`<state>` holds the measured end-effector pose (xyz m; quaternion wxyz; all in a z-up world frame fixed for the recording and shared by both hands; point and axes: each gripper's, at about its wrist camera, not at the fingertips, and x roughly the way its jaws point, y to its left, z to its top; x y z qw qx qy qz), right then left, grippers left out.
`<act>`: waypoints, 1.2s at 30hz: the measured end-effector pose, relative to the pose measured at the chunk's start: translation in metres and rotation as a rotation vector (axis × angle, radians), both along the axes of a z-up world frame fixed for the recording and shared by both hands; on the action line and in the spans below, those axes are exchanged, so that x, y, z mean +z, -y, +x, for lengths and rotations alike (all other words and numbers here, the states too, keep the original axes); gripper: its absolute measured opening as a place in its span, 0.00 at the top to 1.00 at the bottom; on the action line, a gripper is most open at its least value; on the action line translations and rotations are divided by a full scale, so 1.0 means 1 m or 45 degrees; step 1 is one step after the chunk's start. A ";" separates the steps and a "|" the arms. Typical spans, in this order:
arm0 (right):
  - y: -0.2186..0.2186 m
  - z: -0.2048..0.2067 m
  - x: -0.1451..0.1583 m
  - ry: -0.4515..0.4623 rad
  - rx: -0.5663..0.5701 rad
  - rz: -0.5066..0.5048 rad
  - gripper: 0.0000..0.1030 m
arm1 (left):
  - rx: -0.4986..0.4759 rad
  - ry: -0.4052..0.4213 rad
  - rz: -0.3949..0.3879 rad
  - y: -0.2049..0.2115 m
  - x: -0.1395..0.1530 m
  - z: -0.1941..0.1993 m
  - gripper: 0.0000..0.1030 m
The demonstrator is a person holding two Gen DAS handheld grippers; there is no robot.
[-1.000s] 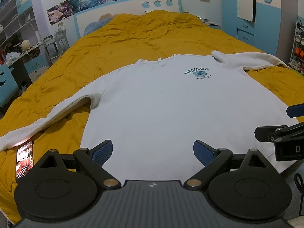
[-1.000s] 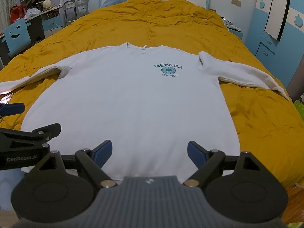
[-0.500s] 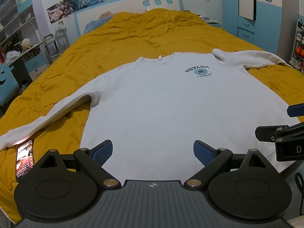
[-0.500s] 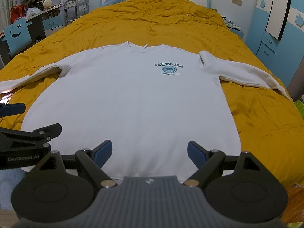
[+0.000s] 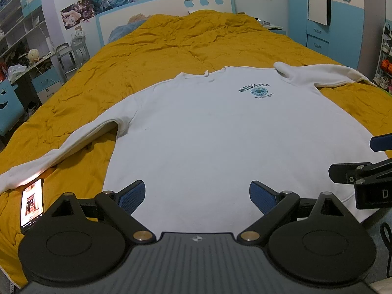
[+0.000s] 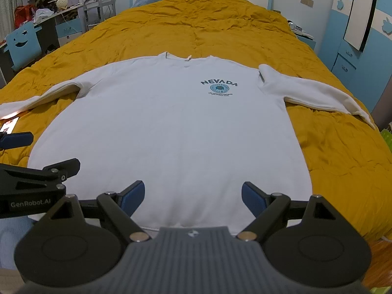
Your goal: Fold small clothes
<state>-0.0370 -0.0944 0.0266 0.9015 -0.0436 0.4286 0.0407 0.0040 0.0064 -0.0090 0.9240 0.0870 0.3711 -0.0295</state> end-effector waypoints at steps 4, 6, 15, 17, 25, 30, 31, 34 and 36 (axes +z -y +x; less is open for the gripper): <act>0.000 0.000 0.000 -0.005 0.001 0.004 0.20 | 0.003 -0.003 -0.001 -0.001 -0.001 -0.001 0.00; 0.000 0.001 0.000 -0.007 0.003 0.005 0.20 | 0.003 -0.004 -0.002 -0.001 -0.002 -0.001 0.00; 0.001 0.002 0.000 -0.012 0.004 0.006 0.20 | 0.004 -0.007 -0.002 -0.001 -0.002 -0.001 0.00; 0.001 0.002 0.000 -0.012 0.004 0.006 0.20 | 0.004 -0.007 -0.002 -0.001 -0.002 -0.001 0.00; 0.000 0.002 -0.002 -0.015 0.003 0.010 0.20 | 0.003 -0.009 -0.002 -0.001 -0.003 -0.002 0.00; 0.000 0.002 -0.002 -0.017 0.003 0.011 0.20 | 0.003 -0.009 -0.001 -0.001 -0.003 -0.001 0.00; 0.000 0.001 -0.002 -0.018 0.003 0.012 0.20 | 0.004 -0.011 -0.002 0.000 -0.003 -0.001 0.00; -0.001 0.001 -0.002 -0.018 0.005 0.012 0.20 | 0.004 -0.014 -0.002 0.000 -0.004 0.001 0.00; -0.001 0.001 -0.002 -0.019 0.006 0.013 0.20 | 0.003 -0.014 -0.002 0.000 -0.004 0.001 0.00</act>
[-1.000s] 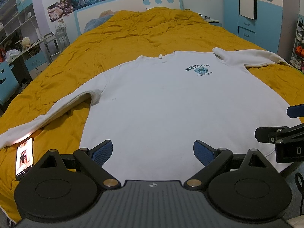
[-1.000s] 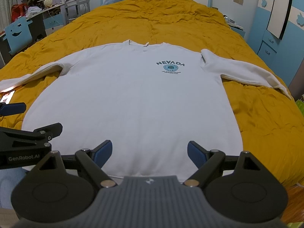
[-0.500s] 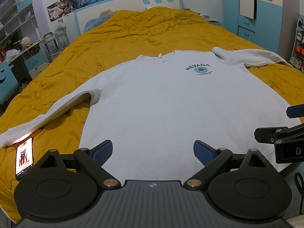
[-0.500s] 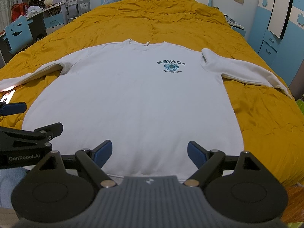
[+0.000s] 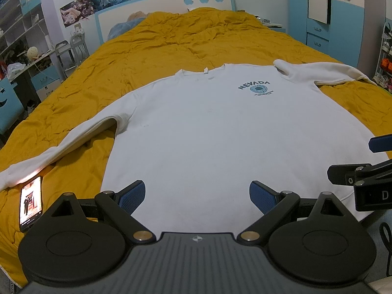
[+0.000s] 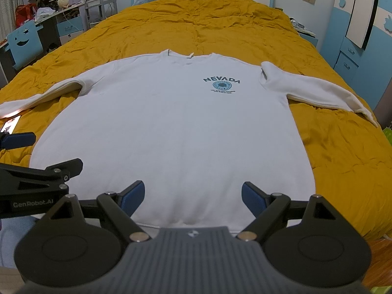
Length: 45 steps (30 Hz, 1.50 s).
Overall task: Fold small clothes
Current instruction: 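Grasp the sweatshirt sleeve cuff with the left tool and lift it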
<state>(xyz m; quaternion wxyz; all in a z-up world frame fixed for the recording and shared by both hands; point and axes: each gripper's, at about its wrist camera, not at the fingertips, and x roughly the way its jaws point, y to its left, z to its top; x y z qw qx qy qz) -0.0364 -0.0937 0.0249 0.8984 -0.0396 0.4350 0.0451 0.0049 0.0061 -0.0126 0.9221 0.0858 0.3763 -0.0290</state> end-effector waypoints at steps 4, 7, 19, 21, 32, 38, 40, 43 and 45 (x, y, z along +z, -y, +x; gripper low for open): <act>-0.001 0.000 0.000 -0.007 0.004 0.003 0.20 | -0.003 -0.007 -0.005 -0.001 -0.001 0.001 0.00; -0.001 0.001 -0.001 -0.014 0.009 0.003 0.20 | -0.011 -0.016 -0.011 -0.003 -0.001 0.004 0.00; -0.006 0.039 -0.010 -0.045 0.024 -0.028 0.20 | 0.037 -0.013 -0.099 -0.036 0.009 0.037 0.00; -0.007 0.048 -0.009 -0.040 0.026 -0.030 0.20 | 0.060 0.007 -0.145 -0.050 0.013 0.044 0.00; -0.007 0.101 0.000 0.152 0.170 -0.013 0.20 | 0.470 0.053 -0.290 -0.190 0.032 0.082 0.00; -0.012 0.132 -0.007 0.184 0.234 0.049 0.20 | 0.820 0.090 -0.353 -0.307 0.034 0.087 0.00; -0.015 0.141 -0.010 0.180 0.225 0.087 0.20 | 0.953 0.109 -0.409 -0.344 0.032 0.081 0.00; -0.022 0.156 -0.016 0.158 0.216 0.131 0.20 | 1.118 0.124 -0.518 -0.390 0.021 0.070 0.00; -0.026 0.165 -0.020 0.144 0.210 0.135 0.20 | 1.200 0.121 -0.614 -0.416 0.011 0.063 0.00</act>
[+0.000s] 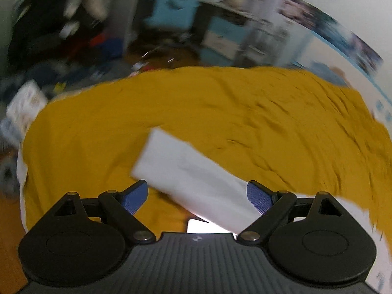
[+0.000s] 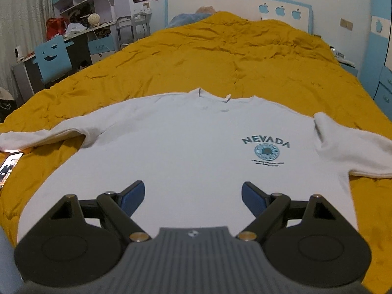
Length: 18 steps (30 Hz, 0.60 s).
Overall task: Fold small clothes
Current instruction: 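Grasp the sweatshirt sleeve cuff with the left tool and lift it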
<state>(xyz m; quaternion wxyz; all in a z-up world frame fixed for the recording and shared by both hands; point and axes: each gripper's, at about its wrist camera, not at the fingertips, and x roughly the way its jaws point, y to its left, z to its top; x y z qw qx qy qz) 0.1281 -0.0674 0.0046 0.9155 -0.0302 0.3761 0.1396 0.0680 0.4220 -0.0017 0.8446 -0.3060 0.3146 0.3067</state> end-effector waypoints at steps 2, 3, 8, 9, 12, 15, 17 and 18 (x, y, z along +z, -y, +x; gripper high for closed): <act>-0.003 0.009 -0.004 -0.014 -0.024 -0.007 0.20 | 0.066 0.017 -0.088 -0.019 -0.013 -0.005 0.00; -0.004 0.013 -0.005 -0.022 -0.039 -0.010 0.20 | 0.102 0.024 -0.126 -0.028 -0.021 -0.006 0.05; -0.007 0.033 -0.013 -0.064 -0.104 -0.038 0.20 | 0.184 0.122 -0.179 -0.048 -0.036 -0.007 0.23; -0.009 0.036 -0.014 -0.073 -0.109 -0.045 0.20 | 0.180 0.130 -0.163 -0.050 -0.036 -0.002 0.32; -0.016 0.042 -0.018 -0.089 -0.101 -0.064 0.20 | 0.156 0.150 -0.109 -0.053 -0.038 0.005 0.84; -0.022 0.041 -0.019 -0.093 -0.082 -0.069 0.20 | 0.159 0.177 -0.067 -0.049 -0.034 0.008 0.86; -0.024 0.042 -0.020 -0.093 -0.073 -0.073 0.20 | 0.124 0.195 0.023 -0.037 -0.022 0.014 0.86; -0.024 0.042 -0.020 -0.093 -0.071 -0.075 0.20 | 0.097 0.205 0.074 -0.027 -0.011 0.016 0.86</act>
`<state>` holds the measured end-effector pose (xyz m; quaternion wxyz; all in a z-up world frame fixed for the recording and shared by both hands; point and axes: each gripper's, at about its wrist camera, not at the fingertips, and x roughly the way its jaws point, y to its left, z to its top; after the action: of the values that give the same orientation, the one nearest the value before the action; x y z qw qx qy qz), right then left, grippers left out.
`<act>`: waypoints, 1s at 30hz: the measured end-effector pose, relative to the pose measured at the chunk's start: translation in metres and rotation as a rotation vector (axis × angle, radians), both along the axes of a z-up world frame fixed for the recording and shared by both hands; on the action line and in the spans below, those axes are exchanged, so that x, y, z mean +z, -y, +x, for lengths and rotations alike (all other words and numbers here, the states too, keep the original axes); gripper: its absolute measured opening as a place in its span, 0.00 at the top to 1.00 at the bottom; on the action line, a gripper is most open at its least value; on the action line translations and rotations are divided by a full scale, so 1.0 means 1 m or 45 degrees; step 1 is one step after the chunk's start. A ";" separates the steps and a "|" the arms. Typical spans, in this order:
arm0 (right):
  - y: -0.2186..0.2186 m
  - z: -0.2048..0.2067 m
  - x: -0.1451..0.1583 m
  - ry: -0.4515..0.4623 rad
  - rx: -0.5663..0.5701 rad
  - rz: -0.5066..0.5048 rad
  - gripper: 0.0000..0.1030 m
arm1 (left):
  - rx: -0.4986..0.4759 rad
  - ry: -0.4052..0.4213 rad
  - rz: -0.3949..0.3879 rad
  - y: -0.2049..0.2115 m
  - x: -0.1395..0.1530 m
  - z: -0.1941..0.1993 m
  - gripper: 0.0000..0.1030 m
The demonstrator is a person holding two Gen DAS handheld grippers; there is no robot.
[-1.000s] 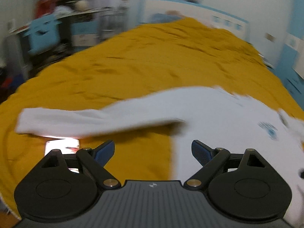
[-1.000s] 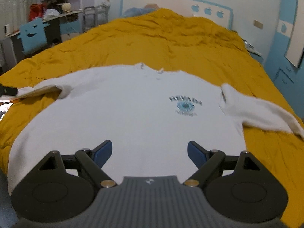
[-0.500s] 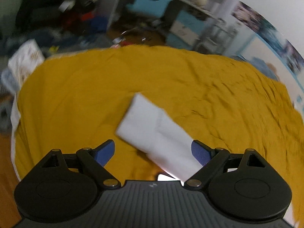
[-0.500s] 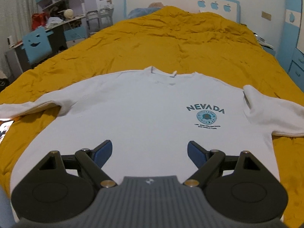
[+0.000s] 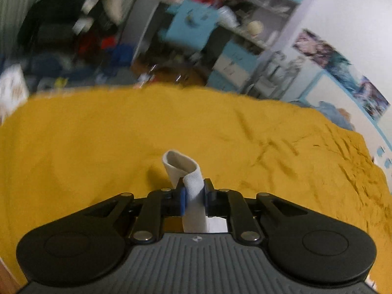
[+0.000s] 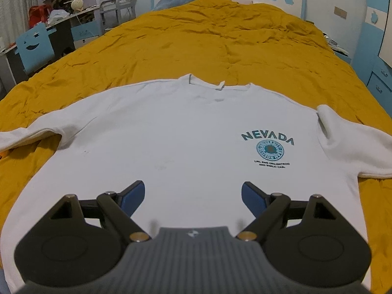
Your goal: Fold small clothes
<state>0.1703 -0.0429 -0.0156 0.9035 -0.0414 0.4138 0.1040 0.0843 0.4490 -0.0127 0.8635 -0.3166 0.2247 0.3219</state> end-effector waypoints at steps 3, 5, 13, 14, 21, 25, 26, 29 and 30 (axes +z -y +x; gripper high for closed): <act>0.000 0.001 0.000 -0.003 0.003 0.005 0.21 | -0.107 0.045 0.132 0.034 0.036 0.012 0.86; 0.001 0.002 0.000 -0.008 0.001 0.017 0.21 | -0.202 0.062 0.226 0.063 0.061 0.021 0.86; 0.006 0.004 0.000 -0.018 -0.039 0.028 0.29 | -0.635 0.132 0.434 0.204 0.124 0.072 0.86; 0.007 0.004 0.001 -0.015 -0.046 0.032 0.31 | -0.695 0.127 0.440 0.222 0.123 0.079 0.86; 0.025 0.006 0.003 0.001 -0.120 0.035 0.43 | -1.138 -0.066 0.348 0.333 0.056 0.129 0.86; 0.033 0.007 -0.003 -0.010 -0.148 0.045 0.44 | -1.298 -0.210 0.162 0.355 0.003 0.144 0.86; 0.035 0.008 -0.005 -0.018 -0.150 0.050 0.44 | -1.316 -0.242 0.121 0.356 -0.006 0.148 0.86; 0.038 0.008 -0.011 -0.042 -0.150 0.069 0.44 | -1.364 -0.318 -0.038 0.354 -0.035 0.152 0.79; 0.038 0.008 -0.013 -0.046 -0.150 0.076 0.44 | -1.379 -0.337 -0.100 0.351 -0.042 0.156 0.78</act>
<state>0.1783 -0.0814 -0.0282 0.9011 0.0118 0.4287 0.0638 0.2405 0.0979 -0.0550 0.8575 -0.1447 0.4737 -0.1394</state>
